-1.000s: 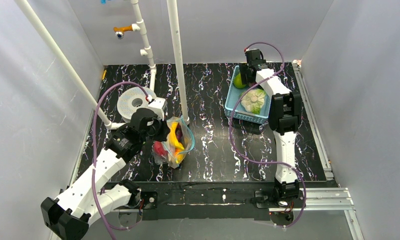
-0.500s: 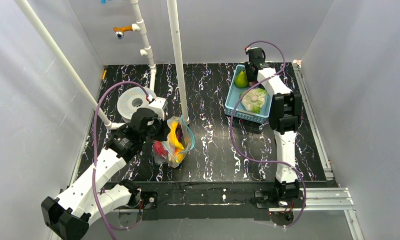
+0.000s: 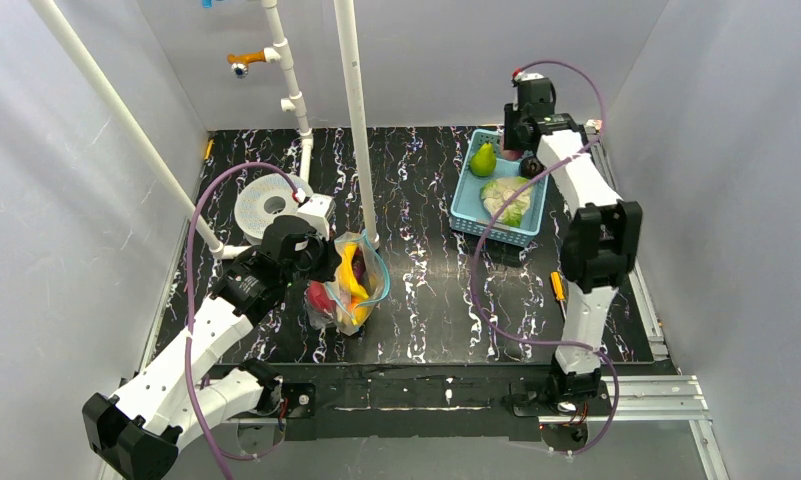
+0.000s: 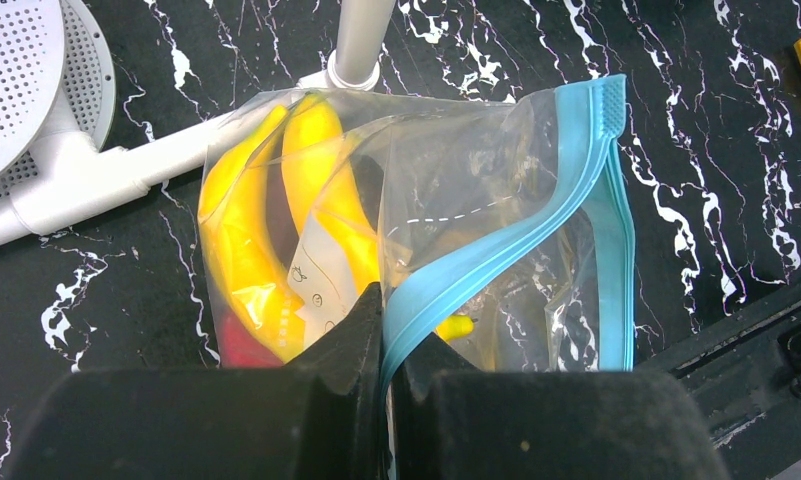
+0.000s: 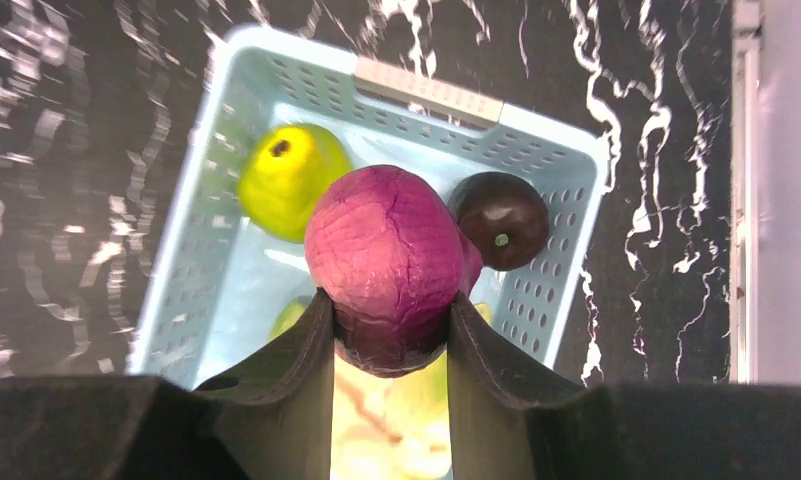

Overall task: Place the food in the zip-top bag and seal the zipper
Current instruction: Pick up the fake fruit from the bin, then place the fake fruit in the zipper food storage bag.

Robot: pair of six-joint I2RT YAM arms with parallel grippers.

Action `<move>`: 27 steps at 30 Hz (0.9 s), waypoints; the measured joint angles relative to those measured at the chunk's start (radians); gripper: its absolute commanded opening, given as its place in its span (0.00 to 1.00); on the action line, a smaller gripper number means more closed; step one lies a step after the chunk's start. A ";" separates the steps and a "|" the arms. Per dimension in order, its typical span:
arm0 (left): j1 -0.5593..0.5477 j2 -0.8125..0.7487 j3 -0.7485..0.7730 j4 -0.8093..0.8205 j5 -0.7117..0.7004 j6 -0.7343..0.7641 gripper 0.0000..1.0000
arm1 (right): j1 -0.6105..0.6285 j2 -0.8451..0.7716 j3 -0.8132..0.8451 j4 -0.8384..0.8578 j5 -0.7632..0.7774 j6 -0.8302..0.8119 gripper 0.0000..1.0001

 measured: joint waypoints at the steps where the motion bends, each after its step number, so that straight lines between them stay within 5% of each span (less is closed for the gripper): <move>1: 0.000 0.000 0.000 0.000 0.000 0.000 0.00 | 0.000 -0.054 -0.025 0.002 -0.013 0.018 0.04; 12: 0.000 -0.015 0.000 0.000 -0.004 0.000 0.00 | 0.035 -0.462 -0.483 0.112 -0.308 0.220 0.01; 27: 0.000 -0.012 0.000 0.000 -0.009 0.003 0.00 | 0.414 -0.841 -0.843 0.206 -0.474 0.266 0.01</move>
